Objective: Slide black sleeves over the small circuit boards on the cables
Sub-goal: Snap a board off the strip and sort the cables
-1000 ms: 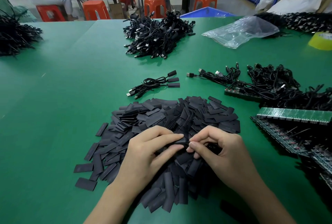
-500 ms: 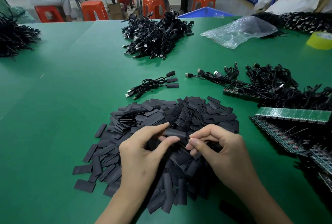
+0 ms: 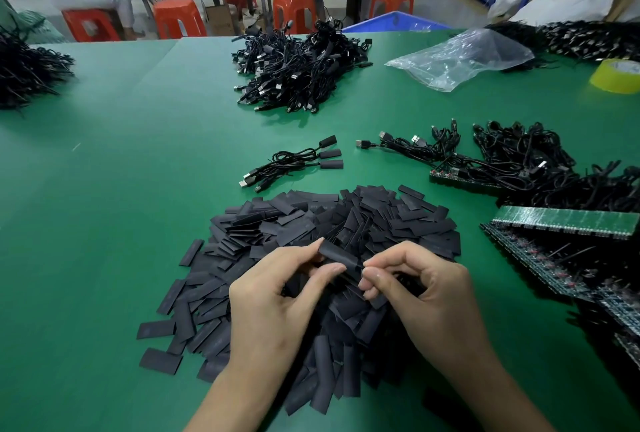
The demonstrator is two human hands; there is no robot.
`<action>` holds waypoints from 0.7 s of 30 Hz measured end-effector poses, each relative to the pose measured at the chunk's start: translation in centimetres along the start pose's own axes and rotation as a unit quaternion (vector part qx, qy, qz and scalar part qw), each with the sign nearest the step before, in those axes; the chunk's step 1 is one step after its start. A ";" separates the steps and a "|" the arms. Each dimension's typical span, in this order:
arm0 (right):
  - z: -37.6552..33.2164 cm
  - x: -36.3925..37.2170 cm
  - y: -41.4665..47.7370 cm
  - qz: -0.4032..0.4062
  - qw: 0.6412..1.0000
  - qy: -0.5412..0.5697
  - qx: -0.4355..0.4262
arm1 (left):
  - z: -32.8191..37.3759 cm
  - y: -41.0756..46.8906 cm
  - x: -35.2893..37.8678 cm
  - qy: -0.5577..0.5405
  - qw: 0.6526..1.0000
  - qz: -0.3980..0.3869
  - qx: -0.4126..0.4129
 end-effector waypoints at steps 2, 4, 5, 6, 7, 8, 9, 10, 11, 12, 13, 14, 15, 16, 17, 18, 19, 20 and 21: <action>-0.2 -0.2 0.0 0.009 1.000 -0.007 -0.009 | 0.0 -0.1 0.0 0.012 1.000 0.001 0.011; -0.3 -0.4 0.1 0.015 1.000 -0.014 -0.019 | -0.1 -0.2 0.1 0.018 1.000 0.000 0.012; -0.4 -0.3 0.0 0.017 0.999 -0.018 -0.022 | -0.2 -0.2 0.1 0.019 1.000 0.002 0.012; -0.5 -0.4 0.0 0.019 0.999 -0.021 -0.024 | -0.2 -0.2 0.0 0.017 1.000 0.005 0.011; -0.5 -0.4 0.0 0.023 0.999 -0.022 -0.024 | -0.3 -0.2 0.0 0.014 1.000 0.010 0.011; -0.5 -0.6 0.0 0.030 0.999 -0.023 -0.023 | -0.2 -0.2 -0.1 0.011 1.000 0.014 0.013; -0.4 -0.7 0.1 0.038 0.999 -0.025 -0.022 | -0.1 -0.3 -0.1 0.012 1.000 0.017 0.017; -0.3 -0.9 0.1 0.045 0.998 -0.028 -0.020 | -0.1 -0.3 -0.1 0.014 1.000 0.017 0.022; -0.1 -1.1 0.1 0.051 0.998 -0.030 -0.016 | 0.0 -0.3 0.0 0.018 0.999 0.015 0.027; 0.1 -1.2 0.2 0.054 0.998 -0.031 -0.010 | 0.1 -0.4 0.1 0.020 0.999 0.013 0.031; 0.3 -1.3 0.2 0.055 0.998 -0.031 -0.003 | 0.2 -0.4 0.2 0.022 0.999 0.011 0.035; 0.5 -1.3 0.2 0.053 0.998 -0.030 0.002 | 0.2 -0.4 0.2 0.023 0.999 0.011 0.037; 0.7 -1.2 0.2 0.050 0.998 -0.031 0.007 | 0.2 -0.4 0.2 0.024 0.999 0.013 0.036; 0.8 -1.2 0.2 0.046 0.998 -0.033 0.009 | 0.2 -0.4 0.2 0.023 0.999 0.016 0.031; 0.9 -1.0 0.2 0.041 0.999 -0.033 0.011 | 0.0 -0.4 0.0 0.020 0.999 0.022 0.021; 0.9 -0.8 0.2 0.033 0.999 -0.030 0.014 | -0.2 -0.3 -0.1 0.015 1.000 0.026 0.007; 0.9 -0.5 0.1 0.025 0.999 -0.028 0.017 | -0.5 -0.3 -0.2 0.009 1.000 0.029 -0.008; 0.8 -0.3 0.1 0.017 0.999 -0.029 0.015 | -0.7 -0.3 -0.3 0.002 0.999 0.031 -0.023; 0.6 -0.1 0.0 0.010 0.999 -0.035 0.008 | -1.0 -0.2 -0.4 -0.005 0.999 0.034 -0.037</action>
Point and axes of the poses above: each hand's wrist, its own y-axis towards the middle knuckle, its own x-axis out of the palm, z = x × y, the point moved 9 cm from there along y, towards the middle knuckle, and after that the axes turned 2 degrees about x, right-handed, at the moved point
